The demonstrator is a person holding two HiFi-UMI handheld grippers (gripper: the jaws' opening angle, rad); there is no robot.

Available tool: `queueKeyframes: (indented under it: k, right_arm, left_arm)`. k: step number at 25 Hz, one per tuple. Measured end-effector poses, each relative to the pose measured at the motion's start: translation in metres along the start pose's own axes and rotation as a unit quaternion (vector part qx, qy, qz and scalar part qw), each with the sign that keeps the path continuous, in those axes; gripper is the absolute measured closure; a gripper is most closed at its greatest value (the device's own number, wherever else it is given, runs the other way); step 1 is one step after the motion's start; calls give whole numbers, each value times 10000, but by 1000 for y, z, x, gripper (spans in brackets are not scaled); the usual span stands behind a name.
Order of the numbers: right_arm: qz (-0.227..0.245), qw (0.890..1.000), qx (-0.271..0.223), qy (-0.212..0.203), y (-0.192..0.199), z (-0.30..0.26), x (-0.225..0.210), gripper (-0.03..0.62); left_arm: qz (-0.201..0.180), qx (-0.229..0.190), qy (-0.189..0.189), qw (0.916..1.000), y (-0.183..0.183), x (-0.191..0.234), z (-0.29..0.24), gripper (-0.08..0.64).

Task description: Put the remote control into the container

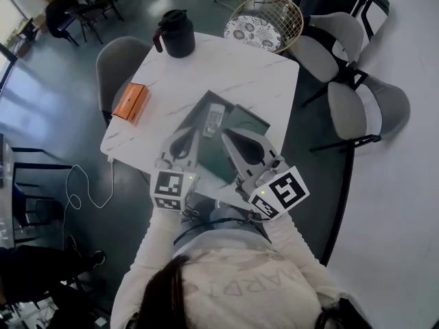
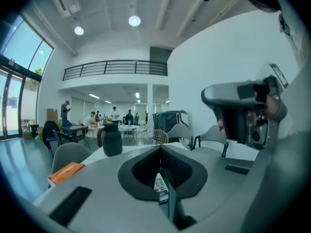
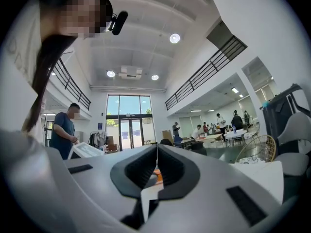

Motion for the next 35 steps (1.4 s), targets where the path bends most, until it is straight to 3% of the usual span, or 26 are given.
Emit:
queueKeyframes:
  k: [10,13,19,23,35]
  right_arm:
    - [365,9989,-31,-291,4,0,79,575]
    - [522,9984,-36,-228,9,3,116,575]
    - [726,9973,-54,-50,14,12,195,575]
    - [877,9961,-59,35,13,18,236,575]
    - [1038,9943,-90,228,8,21,294,575]
  left_arm:
    - [198,-886,296,9954,-56,-4,104,548]
    - [81,-894,378,9952,-63,0,146,548]
    - [296,-773,653,9944,-64,4,223,548]
    - [236,-781,782,9936,-70,3,261,548]
    - [136,-858,961,9916,-80,8,317,548]
Point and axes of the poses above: the fingertips, and each gripper's own axes: z backward along the fingers, x to its left, y out of its underside, the point moved 7 cm from there along z, backward along the fingers, and after that the axes turned 8 degrees about -x, right-handed, at the moved point
